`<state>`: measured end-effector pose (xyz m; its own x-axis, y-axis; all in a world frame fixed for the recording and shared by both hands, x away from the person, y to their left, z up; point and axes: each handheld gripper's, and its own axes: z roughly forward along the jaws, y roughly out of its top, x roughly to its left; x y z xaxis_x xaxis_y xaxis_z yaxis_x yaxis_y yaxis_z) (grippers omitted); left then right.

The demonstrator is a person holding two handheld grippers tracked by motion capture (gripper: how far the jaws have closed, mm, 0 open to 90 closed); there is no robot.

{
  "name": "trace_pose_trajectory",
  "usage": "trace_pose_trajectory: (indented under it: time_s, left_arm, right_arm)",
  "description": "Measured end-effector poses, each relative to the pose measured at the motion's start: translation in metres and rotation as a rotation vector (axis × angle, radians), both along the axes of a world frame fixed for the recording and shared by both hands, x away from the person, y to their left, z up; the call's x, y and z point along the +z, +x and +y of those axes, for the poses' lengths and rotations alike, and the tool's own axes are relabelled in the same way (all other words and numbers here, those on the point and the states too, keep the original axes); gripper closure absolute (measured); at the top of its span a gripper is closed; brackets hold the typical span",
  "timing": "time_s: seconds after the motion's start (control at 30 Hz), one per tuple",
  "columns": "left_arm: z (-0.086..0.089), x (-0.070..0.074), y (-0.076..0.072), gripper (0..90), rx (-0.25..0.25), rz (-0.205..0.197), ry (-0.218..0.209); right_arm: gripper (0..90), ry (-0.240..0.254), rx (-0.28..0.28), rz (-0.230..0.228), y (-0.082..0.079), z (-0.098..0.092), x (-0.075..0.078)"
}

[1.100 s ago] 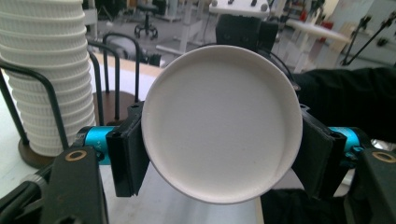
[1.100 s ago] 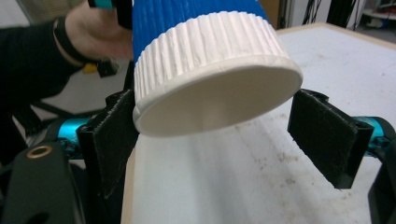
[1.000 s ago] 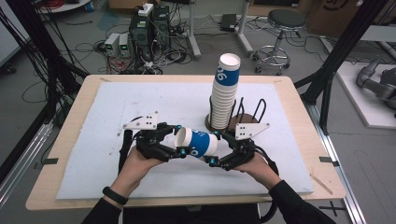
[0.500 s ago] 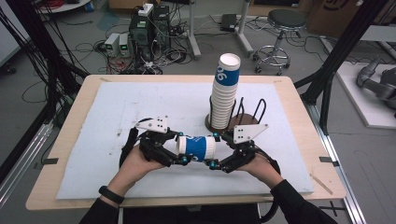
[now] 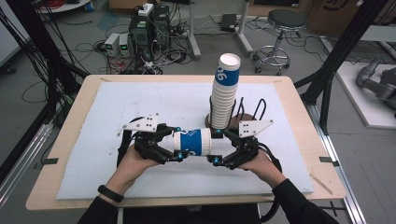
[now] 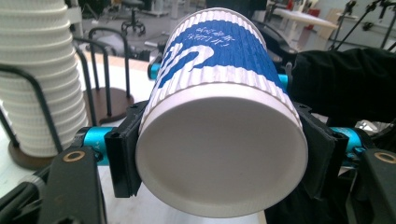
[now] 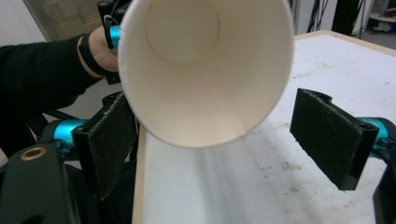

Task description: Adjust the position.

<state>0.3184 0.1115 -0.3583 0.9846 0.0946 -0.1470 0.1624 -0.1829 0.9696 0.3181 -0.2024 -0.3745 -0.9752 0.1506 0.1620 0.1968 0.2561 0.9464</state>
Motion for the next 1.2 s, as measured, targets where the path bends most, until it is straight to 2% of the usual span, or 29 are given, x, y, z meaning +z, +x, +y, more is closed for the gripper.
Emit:
trace_pose_trajectory:
  time_s: [0.07, 0.2, 0.23, 0.3, 0.4, 0.43, 0.53, 0.57, 0.67, 0.73, 0.77, 0.8, 0.9, 1.0, 1.1, 1.2]
  left_arm:
    - [-0.002, -0.002, 0.0, 28.9, -0.012, 0.009, -0.021]
    - [-0.007, -0.004, -0.001, 28.8, -0.026, 0.002, -0.02]
    - [-0.008, -0.005, -0.001, 28.8, -0.029, 0.001, -0.013]
    - [-0.012, -0.005, -0.003, 28.5, -0.023, -0.006, 0.016]
    - [-0.014, -0.007, -0.002, 28.2, -0.03, 0.031, 0.048]
    - [-0.015, -0.006, -0.002, 27.9, -0.023, 0.04, 0.072]
    - [-0.018, -0.004, -0.004, 24.7, -0.007, 0.021, 0.142]
    - [-0.019, -0.003, -0.004, 22.5, -0.003, 0.025, 0.183]
    - [-0.022, 0.0, -0.006, 19.8, -0.002, 0.003, 0.254]
    - [-0.024, 0.0, -0.008, 19.9, -0.004, -0.004, 0.283]
    - [-0.026, 0.0, -0.009, 20.0, -0.004, -0.022, 0.317]
    - [-0.029, -0.001, -0.01, 20.2, -0.006, -0.024, 0.335]
    - [-0.032, -0.004, -0.01, 26.6, -0.013, -0.055, 0.39]
    - [-0.03, -0.005, -0.009, 27.6, -0.025, -0.06, 0.371]
    - [-0.025, -0.004, -0.007, 28.1, -0.014, -0.051, 0.305]
    - [-0.016, -0.002, -0.005, 28.4, 0.004, -0.061, 0.231]
  right_arm:
    - [15.5, 0.004, 0.005, 0.007, -0.001, 0.003, 0.0]
    - [15.5, 0.029, 0.005, 0.029, -0.002, 0.007, 0.0]
    - [15.5, 0.033, 0.009, 0.033, -0.003, 0.008, 0.0]
    - [17.6, 0.034, 0.005, 0.009, -0.004, 0.008, 0.001]
    - [19.3, 0.033, 0.015, -0.001, -0.003, 0.006, 0.002]
    - [19.5, 0.03, 0.017, -0.001, -0.003, 0.005, 0.003]
    - [20.3, 0.007, 0.015, -0.011, -0.003, 0.005, 0.002]
    - [20.5, 0.002, 0.016, -0.015, -0.003, 0.005, 0.002]
    - [20.6, -0.047, 0.02, -0.036, -0.004, 0.007, 0.002]
    - [20.7, -0.082, 0.022, -0.054, -0.004, 0.008, 0.001]
    - [20.7, -0.096, 0.031, -0.051, -0.004, 0.009, 0.001]
    - [20.7, -0.116, 0.027, -0.053, -0.005, 0.011, 0.0]
    - [20.2, -0.145, 0.036, -0.058, -0.006, 0.014, -0.001]
    - [18.1, -0.135, 0.028, -0.063, -0.006, 0.014, -0.001]
    - [18.0, -0.113, 0.022, -0.036, -0.004, 0.011, 0.001]
    - [18.0, -0.082, 0.013, -0.026, -0.002, 0.005, 0.003]
